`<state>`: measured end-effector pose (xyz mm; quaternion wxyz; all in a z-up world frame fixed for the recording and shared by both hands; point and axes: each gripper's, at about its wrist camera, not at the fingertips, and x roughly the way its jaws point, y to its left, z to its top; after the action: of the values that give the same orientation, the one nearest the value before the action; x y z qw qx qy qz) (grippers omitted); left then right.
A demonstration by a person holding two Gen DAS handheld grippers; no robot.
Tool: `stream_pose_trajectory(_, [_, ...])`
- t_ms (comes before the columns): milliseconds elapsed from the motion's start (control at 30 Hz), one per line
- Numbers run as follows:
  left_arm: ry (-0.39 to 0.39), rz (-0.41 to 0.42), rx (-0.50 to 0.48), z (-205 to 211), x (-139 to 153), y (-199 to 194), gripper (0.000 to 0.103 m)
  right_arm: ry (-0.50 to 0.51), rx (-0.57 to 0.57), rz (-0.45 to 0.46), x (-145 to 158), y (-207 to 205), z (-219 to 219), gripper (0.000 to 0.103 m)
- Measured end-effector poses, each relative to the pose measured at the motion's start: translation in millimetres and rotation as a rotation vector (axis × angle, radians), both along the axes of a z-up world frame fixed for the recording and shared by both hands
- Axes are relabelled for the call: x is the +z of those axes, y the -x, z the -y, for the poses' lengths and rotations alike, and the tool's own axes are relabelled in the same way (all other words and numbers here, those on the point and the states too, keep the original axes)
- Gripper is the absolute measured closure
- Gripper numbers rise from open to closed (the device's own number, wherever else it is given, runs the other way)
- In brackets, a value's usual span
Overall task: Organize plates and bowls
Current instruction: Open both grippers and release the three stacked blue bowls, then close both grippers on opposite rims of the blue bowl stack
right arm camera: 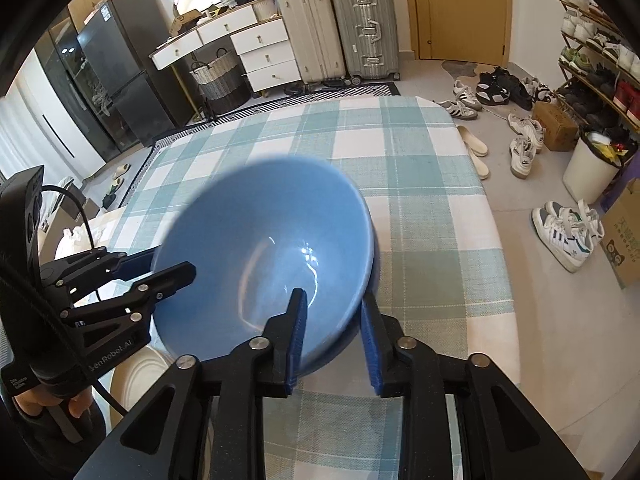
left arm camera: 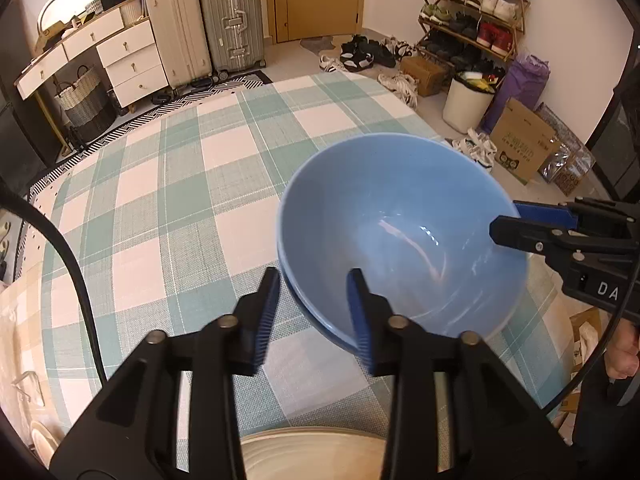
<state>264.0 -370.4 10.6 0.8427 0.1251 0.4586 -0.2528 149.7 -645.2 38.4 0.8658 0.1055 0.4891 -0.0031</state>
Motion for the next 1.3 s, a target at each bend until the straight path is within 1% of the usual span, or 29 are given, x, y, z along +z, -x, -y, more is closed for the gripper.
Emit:
stream_pose_trajectory(33, [0.009,0.006,0.002,-2,2,1,0.052,-0.009,-0.002,0.005,1,1,1,0.070])
stream_pose_trajectory(100, [0.027,0.018,0.007,-7,6,0,0.043,-0.019,-0.010,0.019,4,3,4,0.064])
stream_pose_trajectory(133, [0.033,0.023,0.011,-9,9,-1,0.036,-0.026,-0.012,0.028,6,4,5,0.056])
stream_pose_trajectory(167, [0.039,0.028,0.014,-11,11,-1,0.032,-0.032,-0.013,0.037,8,6,6,0.049])
stream_pose_trajectory(200, [0.045,0.035,0.016,-12,14,-2,0.028,-0.033,-0.011,0.044,10,7,6,0.047])
stream_pose_trajectory(267, [0.042,0.046,0.022,-14,20,-1,0.027,-0.036,-0.006,0.059,16,10,6,0.034])
stream_pose_trajectory(400, [0.060,0.045,0.030,-18,29,1,0.024,-0.063,0.016,0.099,27,17,4,0.022])
stream_pose_trajectory(467, [0.067,0.044,0.036,-20,31,1,0.022,-0.062,0.020,0.115,32,19,3,0.015])
stream_pose_trajectory(567, [0.066,0.049,0.037,-23,35,5,0.021,-0.054,0.020,0.123,37,21,1,0.012])
stream_pose_trajectory(667, [0.067,0.051,0.042,-23,38,8,0.018,-0.055,0.018,0.132,40,24,1,0.012])
stream_pose_trajectory(700, [0.070,0.049,0.044,-24,38,9,0.016,-0.058,0.016,0.135,40,24,1,0.012])
stream_pose_trajectory(733, [0.073,0.049,0.045,-24,39,10,0.009,-0.060,0.014,0.137,41,25,1,0.011])
stream_pose_trajectory(800, [0.083,0.060,0.047,-25,42,13,0.003,-0.059,0.011,0.142,42,26,2,0.011])
stream_pose_trajectory(1033, [0.096,0.071,0.044,-28,49,19,0.003,-0.055,0.006,0.148,43,28,4,0.011])
stream_pose_trajectory(1300, [0.085,0.083,0.036,-23,53,22,0.003,-0.061,0.003,0.142,39,27,7,0.010])
